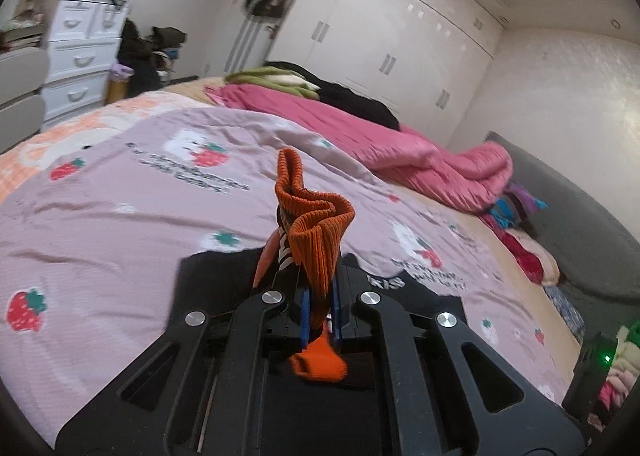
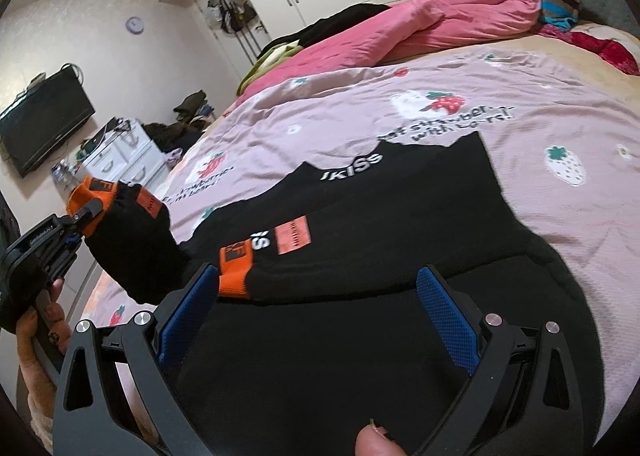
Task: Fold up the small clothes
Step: 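Carry the sleeve across the shirt body with the left tool and release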
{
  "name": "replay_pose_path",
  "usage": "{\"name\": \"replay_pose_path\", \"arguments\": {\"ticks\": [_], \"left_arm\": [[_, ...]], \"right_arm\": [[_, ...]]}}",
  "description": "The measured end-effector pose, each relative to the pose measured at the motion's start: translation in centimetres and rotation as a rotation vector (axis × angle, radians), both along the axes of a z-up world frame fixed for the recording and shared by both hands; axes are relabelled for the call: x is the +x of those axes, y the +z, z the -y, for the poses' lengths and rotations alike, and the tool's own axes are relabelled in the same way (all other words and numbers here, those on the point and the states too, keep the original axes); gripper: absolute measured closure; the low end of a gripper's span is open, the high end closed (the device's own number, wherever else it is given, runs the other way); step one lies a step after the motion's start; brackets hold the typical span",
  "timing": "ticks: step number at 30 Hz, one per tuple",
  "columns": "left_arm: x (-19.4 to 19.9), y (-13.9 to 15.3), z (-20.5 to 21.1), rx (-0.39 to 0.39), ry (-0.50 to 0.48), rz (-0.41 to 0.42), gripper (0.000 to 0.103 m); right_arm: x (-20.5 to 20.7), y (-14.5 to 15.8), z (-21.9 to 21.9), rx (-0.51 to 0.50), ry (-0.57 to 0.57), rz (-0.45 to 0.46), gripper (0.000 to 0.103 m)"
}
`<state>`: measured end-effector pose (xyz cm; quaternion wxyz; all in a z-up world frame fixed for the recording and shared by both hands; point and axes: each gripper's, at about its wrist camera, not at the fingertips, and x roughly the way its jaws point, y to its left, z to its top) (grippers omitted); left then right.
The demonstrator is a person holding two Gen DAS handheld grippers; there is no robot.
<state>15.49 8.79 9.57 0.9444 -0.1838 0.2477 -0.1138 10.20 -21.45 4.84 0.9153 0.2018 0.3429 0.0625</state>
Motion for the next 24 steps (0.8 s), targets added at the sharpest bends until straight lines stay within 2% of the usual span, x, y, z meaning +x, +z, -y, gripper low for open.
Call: {"name": "replay_pose_path", "arguments": {"ticks": [8,24], "left_arm": [[1.7,-0.9,4.4,0.007,-0.123,-0.042,0.101],[3.5,-6.9,11.1,0.066,-0.344,-0.198,0.101]], "right_arm": [[-0.8,0.1,3.0,-0.001,-0.076,0.008,0.004],[-1.1,-1.5,5.0,0.031,-0.129,-0.016,0.004]]}}
